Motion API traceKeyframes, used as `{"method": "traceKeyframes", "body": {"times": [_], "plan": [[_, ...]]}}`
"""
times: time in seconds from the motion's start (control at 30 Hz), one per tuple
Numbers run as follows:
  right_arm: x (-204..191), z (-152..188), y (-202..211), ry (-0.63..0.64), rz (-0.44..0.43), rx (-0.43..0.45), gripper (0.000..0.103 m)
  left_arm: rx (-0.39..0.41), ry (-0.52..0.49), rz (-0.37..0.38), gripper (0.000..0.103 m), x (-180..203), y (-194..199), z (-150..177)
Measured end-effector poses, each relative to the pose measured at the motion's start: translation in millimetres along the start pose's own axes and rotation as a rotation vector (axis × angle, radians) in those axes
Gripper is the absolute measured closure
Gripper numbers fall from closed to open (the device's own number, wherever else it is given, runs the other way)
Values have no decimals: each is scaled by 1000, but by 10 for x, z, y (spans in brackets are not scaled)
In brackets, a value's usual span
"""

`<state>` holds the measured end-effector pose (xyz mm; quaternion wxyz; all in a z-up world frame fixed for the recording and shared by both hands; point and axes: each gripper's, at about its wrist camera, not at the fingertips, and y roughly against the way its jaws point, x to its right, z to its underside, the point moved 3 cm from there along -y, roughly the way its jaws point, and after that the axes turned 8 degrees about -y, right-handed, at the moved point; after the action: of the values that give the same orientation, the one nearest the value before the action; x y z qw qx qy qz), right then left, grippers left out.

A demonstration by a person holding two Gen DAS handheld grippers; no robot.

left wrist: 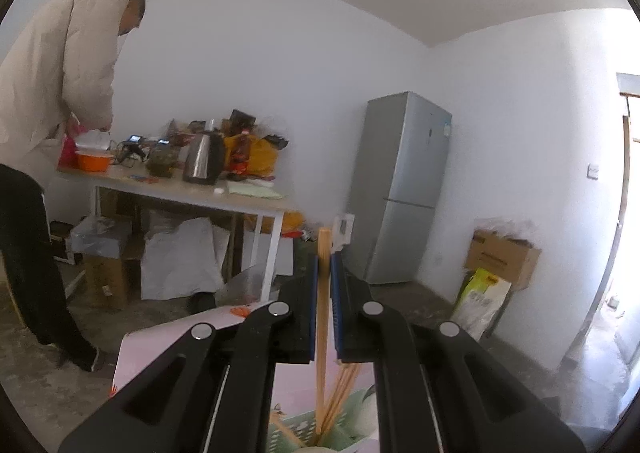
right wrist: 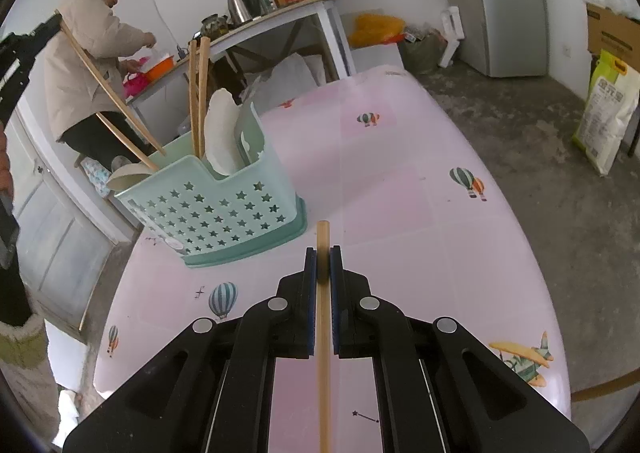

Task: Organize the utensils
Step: 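Lift both chopsticks over the mint-green holder and drop them in with both tools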

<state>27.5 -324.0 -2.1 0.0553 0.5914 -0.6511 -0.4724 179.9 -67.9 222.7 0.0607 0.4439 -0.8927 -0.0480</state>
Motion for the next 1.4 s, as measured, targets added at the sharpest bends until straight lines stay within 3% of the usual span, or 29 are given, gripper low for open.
{"method": "traceKeyframes", "body": {"times": [0.23, 0.43, 0.5, 0.57, 0.63, 0.87, 1.07, 1.2, 1.4], "plan": [[-35, 3, 12, 5, -6, -1, 99, -68, 7, -24, 97, -47, -228, 438], [-53, -6, 5, 21, 2, -9, 99, -107, 23, -3, 96, 14, -238, 673], [-82, -10, 22, 31, 12, -8, 99, -121, 32, 7, 90, 25, -231, 715], [-103, -14, 47, 36, 18, -3, 99, -125, 32, 9, 70, 42, -183, 744], [-129, -18, 85, 40, 23, 5, 99, -123, 23, 7, 60, 77, -121, 758], [-244, -124, 298, 52, 13, 65, 99, -148, -2, 50, 34, 186, 230, 856], [-453, -333, 579, 85, -45, 164, 99, -237, -34, 89, 24, 305, 534, 1289], [-663, -518, 784, 123, -96, 258, 99, -338, 18, 115, 22, 307, 642, 1729], [-981, -881, 1009, 149, -196, 388, 99, -478, 42, 86, 22, 273, 695, 2278]]}}
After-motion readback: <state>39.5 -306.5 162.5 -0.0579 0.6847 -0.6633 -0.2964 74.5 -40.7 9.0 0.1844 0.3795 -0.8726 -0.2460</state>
